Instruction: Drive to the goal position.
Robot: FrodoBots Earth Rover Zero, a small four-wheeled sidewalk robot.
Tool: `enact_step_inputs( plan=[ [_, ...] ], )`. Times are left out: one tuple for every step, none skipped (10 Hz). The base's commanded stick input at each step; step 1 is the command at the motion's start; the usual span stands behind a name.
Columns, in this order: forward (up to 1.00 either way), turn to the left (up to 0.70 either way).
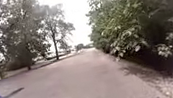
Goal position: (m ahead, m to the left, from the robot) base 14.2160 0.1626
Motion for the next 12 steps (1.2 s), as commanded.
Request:
enact_step_inputs(
  plan=[
    [-0.45,-0.06],
    [-0.45,-0.06],
    [-0.45,-0.06],
    [-0.45,-0.06],
    [-0.45,-0.06],
    [-0.45,-0.06],
    [-0.45,-0.06],
    [-0.45,-0.06],
    [-0.45,-0.06],
    [-0.45,-0.06],
    [-0.45,-0.06],
    [-0.45,-0.06]
  ],
)
